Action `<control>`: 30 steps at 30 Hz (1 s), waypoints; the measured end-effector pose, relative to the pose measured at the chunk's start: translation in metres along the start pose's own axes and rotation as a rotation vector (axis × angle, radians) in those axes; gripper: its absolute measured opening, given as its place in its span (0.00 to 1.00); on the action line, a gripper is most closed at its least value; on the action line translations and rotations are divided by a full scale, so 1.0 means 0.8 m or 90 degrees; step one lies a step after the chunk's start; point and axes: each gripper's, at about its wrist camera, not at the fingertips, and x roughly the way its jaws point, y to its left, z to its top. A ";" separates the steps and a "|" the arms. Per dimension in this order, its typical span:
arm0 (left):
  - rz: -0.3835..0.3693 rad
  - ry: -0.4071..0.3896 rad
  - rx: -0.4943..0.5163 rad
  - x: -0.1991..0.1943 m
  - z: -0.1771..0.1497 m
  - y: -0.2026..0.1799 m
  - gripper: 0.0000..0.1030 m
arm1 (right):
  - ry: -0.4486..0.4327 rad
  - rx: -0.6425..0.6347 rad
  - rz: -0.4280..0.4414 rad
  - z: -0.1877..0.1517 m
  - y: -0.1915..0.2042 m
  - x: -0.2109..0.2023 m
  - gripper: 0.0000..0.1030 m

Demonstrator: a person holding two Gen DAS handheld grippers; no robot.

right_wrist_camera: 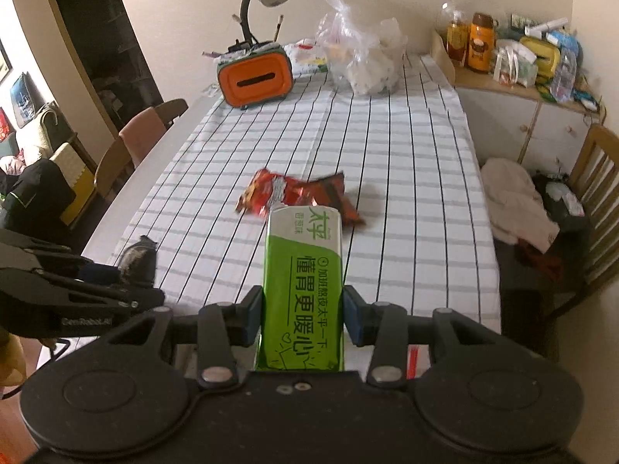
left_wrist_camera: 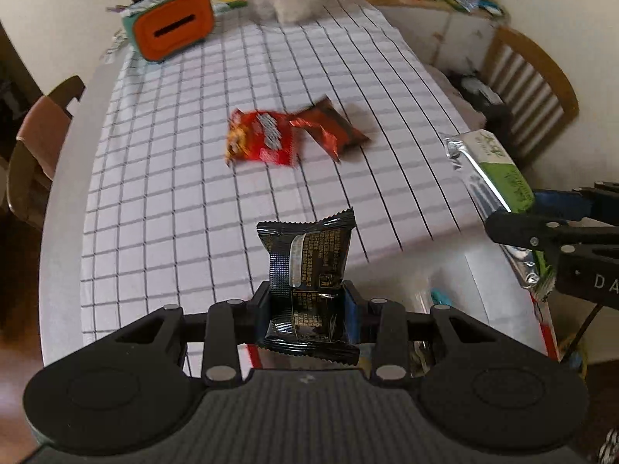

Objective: Organize snacks
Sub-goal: 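Carry the black packet and green bar into the white box and open both tools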

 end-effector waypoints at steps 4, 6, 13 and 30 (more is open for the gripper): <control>-0.006 0.020 0.019 0.010 -0.024 -0.016 0.35 | 0.015 0.009 -0.005 -0.032 0.003 0.000 0.40; -0.004 0.026 0.027 0.016 -0.034 -0.023 0.35 | 0.026 0.014 -0.003 -0.048 0.005 0.003 0.40; -0.023 0.060 0.044 0.036 -0.065 -0.050 0.35 | 0.056 0.022 -0.019 -0.093 0.008 0.023 0.40; 0.014 0.145 0.076 0.100 -0.081 -0.078 0.35 | 0.125 0.031 -0.034 -0.141 0.002 0.075 0.40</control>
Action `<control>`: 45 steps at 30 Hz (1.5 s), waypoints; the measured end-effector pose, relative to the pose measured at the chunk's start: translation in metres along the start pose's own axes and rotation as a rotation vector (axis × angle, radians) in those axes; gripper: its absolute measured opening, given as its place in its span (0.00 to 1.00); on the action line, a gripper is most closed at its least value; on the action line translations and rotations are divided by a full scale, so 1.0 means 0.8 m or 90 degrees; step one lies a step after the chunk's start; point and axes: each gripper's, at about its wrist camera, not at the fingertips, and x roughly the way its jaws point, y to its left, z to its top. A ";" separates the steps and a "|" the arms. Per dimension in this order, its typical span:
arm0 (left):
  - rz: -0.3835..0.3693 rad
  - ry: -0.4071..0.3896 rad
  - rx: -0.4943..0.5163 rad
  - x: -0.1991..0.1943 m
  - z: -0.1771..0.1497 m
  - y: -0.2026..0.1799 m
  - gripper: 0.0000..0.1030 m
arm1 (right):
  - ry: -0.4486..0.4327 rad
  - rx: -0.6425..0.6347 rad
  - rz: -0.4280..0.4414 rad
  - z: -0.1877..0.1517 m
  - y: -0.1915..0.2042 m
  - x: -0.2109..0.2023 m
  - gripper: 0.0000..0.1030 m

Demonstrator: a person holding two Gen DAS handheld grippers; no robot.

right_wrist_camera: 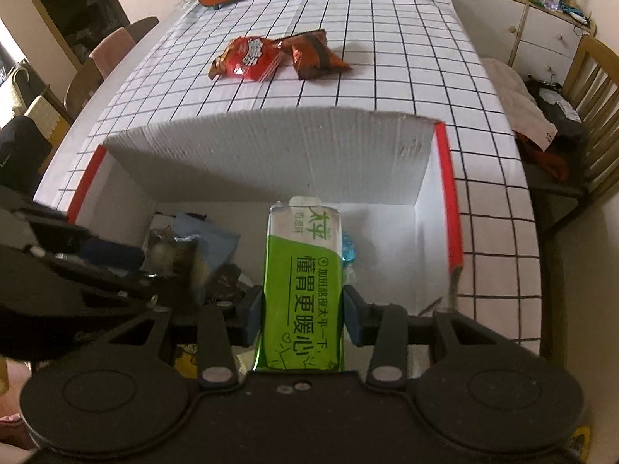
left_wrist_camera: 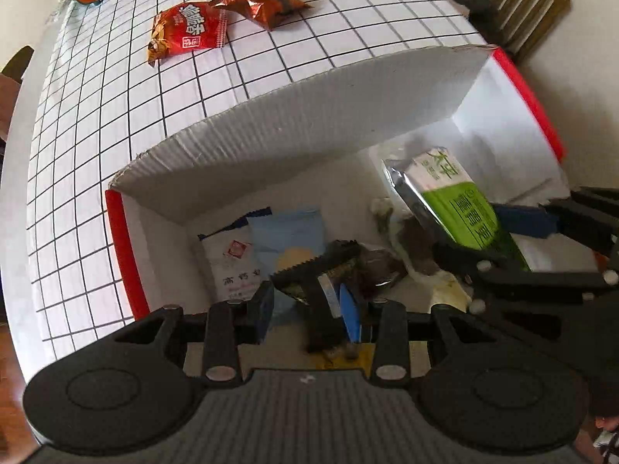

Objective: Organize snacks
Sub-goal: 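Carry the black packet and green bar into the white box and open both tools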

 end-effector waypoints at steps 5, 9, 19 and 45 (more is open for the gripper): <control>-0.007 0.024 -0.017 0.014 0.008 0.006 0.35 | 0.012 -0.002 0.002 0.003 0.000 0.010 0.40; -0.001 0.022 -0.016 0.015 0.010 0.005 0.35 | 0.017 0.003 0.004 0.006 -0.003 0.013 0.40; -0.001 0.009 -0.020 0.007 0.007 0.010 0.38 | 0.018 0.022 0.015 0.009 -0.004 0.009 0.42; -0.019 -0.168 -0.031 -0.093 -0.020 0.033 0.70 | -0.077 0.008 0.044 0.021 0.009 -0.086 0.69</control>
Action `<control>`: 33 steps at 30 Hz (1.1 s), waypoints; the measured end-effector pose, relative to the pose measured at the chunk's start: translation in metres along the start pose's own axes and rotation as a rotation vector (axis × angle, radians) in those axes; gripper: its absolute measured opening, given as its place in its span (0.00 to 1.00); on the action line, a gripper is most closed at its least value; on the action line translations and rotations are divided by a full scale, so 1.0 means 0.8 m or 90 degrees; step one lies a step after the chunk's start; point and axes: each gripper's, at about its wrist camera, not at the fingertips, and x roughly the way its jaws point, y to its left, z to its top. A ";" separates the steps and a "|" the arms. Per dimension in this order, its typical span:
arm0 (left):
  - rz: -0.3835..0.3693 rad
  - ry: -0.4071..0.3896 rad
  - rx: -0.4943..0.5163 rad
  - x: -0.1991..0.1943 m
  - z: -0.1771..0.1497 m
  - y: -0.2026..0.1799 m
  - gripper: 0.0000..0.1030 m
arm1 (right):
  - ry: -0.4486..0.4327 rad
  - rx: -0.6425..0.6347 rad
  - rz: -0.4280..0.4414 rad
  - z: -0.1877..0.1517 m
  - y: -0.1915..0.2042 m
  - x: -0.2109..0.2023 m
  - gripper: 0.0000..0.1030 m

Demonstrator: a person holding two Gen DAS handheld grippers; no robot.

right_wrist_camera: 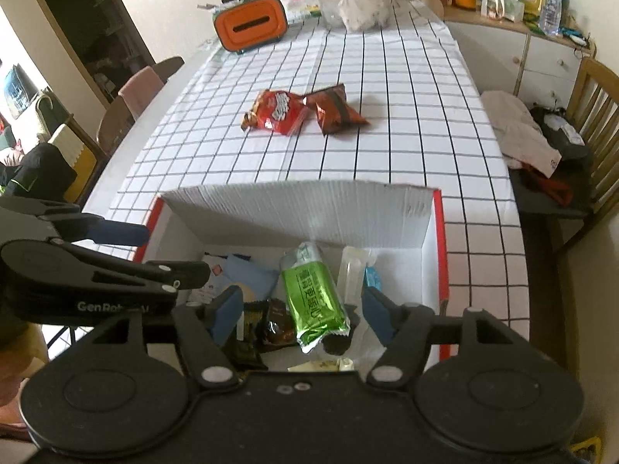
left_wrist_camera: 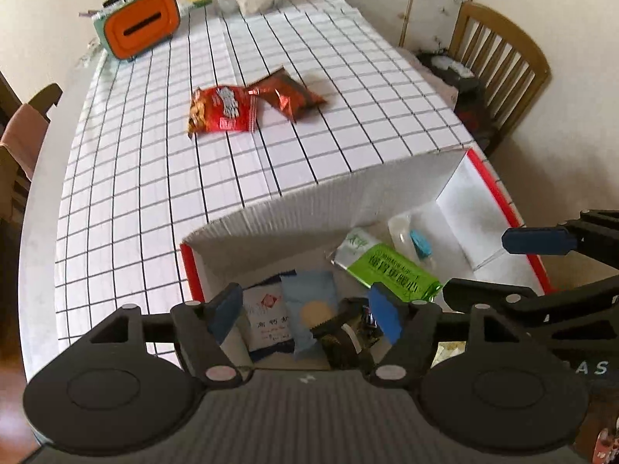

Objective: Organize snacks
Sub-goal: 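Carry the black packet and green bar into the white box and open both tools, then move both tools back over the red and orange-brown snack bags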

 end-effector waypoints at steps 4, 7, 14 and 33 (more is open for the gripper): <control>-0.006 -0.028 -0.008 -0.013 0.005 0.004 0.73 | -0.025 -0.004 0.001 0.008 0.001 -0.014 0.76; -0.007 -0.050 -0.016 -0.024 0.010 0.009 0.76 | -0.037 -0.003 0.009 0.016 0.000 -0.021 0.78; 0.014 -0.089 -0.027 -0.041 0.034 0.024 0.80 | -0.063 -0.036 0.009 0.042 0.006 -0.033 0.81; 0.059 -0.079 -0.014 0.011 0.155 0.082 0.80 | -0.079 -0.114 0.029 0.182 -0.024 0.022 0.90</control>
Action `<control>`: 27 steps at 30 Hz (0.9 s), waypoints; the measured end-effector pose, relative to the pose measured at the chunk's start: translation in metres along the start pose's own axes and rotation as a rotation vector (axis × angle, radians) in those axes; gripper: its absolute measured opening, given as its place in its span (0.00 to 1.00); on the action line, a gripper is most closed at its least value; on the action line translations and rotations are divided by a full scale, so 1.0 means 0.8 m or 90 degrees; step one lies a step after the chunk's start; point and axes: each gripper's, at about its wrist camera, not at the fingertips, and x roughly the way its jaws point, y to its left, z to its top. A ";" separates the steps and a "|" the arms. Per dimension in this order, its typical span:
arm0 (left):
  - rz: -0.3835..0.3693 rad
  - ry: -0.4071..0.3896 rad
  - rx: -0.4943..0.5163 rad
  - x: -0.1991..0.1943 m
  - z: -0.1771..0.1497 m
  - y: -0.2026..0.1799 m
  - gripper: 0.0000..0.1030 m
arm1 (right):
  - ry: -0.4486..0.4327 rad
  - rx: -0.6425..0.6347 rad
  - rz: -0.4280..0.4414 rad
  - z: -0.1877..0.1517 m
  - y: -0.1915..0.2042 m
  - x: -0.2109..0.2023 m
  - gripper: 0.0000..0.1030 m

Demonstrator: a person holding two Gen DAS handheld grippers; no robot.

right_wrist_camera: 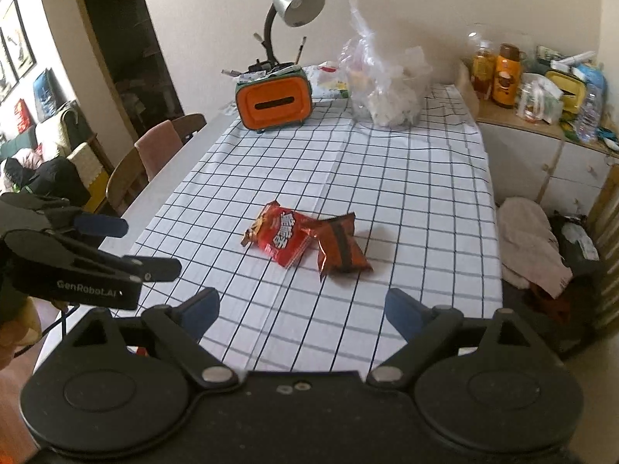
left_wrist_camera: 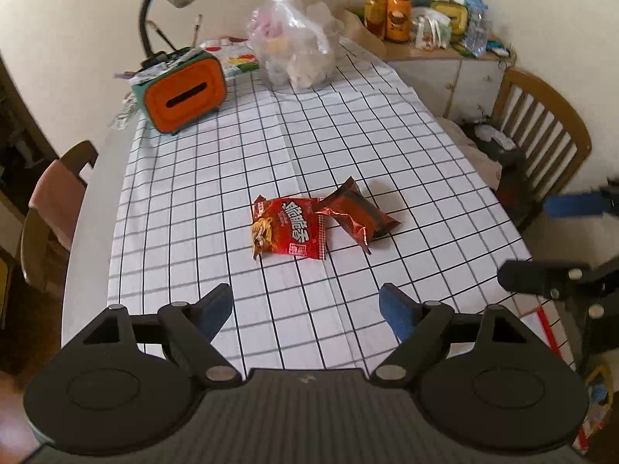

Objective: Organize snacks
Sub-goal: 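Move both tools back over the red and orange-brown snack bags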

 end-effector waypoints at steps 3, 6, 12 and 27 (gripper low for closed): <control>0.011 0.003 0.014 0.022 0.013 0.002 0.80 | 0.012 -0.027 0.011 0.017 -0.008 0.023 0.90; 0.023 0.014 0.012 0.051 0.028 0.009 0.80 | 0.026 -0.055 0.018 0.030 -0.015 0.052 0.90; 0.037 0.052 0.001 0.115 0.048 0.024 0.80 | 0.060 -0.108 0.019 0.045 -0.028 0.117 0.88; 0.006 0.150 -0.061 0.251 0.069 0.051 0.80 | 0.127 -0.127 0.027 0.045 -0.058 0.251 0.85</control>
